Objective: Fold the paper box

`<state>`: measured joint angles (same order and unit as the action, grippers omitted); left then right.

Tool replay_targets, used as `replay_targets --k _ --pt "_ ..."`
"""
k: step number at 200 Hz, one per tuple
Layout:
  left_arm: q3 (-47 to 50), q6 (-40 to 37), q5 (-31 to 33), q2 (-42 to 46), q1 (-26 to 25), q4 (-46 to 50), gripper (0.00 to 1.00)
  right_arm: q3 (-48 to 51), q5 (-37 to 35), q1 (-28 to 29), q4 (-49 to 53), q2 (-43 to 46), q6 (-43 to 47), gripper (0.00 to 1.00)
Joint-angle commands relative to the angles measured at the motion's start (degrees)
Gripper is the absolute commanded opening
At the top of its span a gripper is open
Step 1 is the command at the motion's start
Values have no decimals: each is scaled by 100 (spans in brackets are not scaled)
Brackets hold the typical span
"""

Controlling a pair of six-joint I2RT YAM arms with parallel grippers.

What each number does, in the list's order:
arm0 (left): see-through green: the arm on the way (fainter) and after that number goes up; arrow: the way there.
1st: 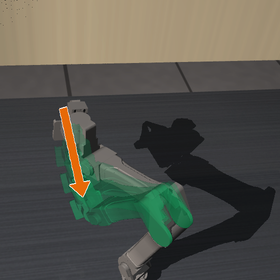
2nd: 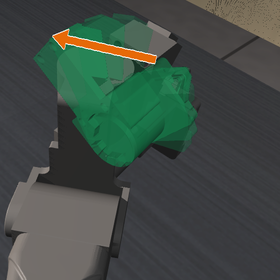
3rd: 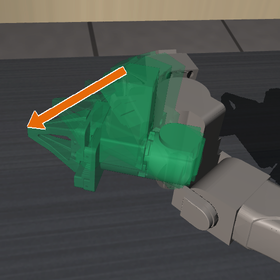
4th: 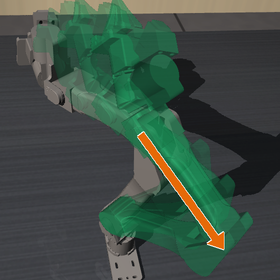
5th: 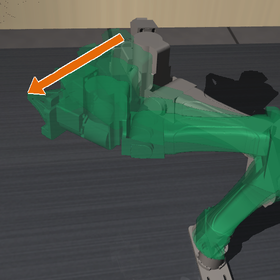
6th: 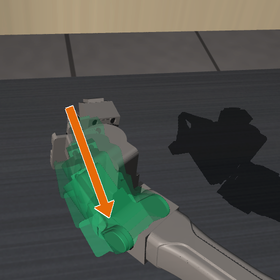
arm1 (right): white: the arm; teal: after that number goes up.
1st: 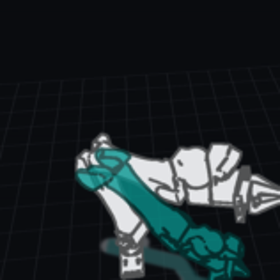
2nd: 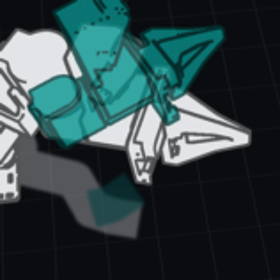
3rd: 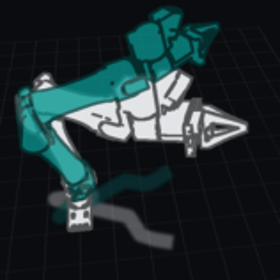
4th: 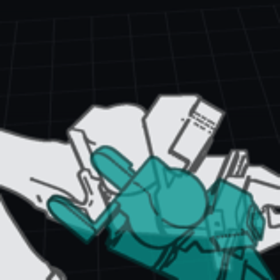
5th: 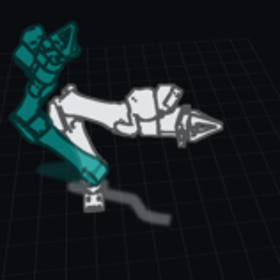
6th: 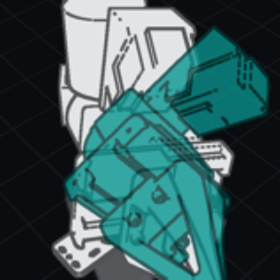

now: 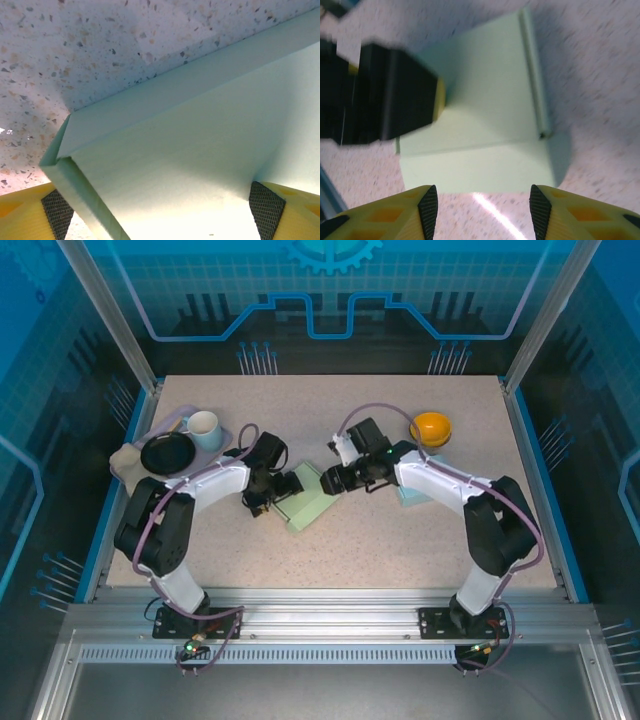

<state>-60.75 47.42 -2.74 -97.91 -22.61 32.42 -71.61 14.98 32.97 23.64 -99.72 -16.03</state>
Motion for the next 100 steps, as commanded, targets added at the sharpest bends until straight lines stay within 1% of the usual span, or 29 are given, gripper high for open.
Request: replay_targets --k 1,34,52,68,85,100 --pt "-193 -344 33 -238 29 256 92 -548 -85 -159 166 -560 271 54" --pt "-374 -1130 -17 -365 34 153 90 -1009 -4 -127 49 -1354 372 54" --pt "-481 -1490 33 -404 29 168 89 -1055 -57 -115 -102 -1617 423 54" --pt "-587 -1654 28 -487 29 175 89 -1079 -84 -120 -54 -1767 412 53" --pt "-740 -1670 -5 -616 45 226 89 -965 -121 -101 -20 -1734 283 49" --pt "-802 -1490 -108 -630 38 163 90 -670 -60 -89 -84 -1541 -8 41"
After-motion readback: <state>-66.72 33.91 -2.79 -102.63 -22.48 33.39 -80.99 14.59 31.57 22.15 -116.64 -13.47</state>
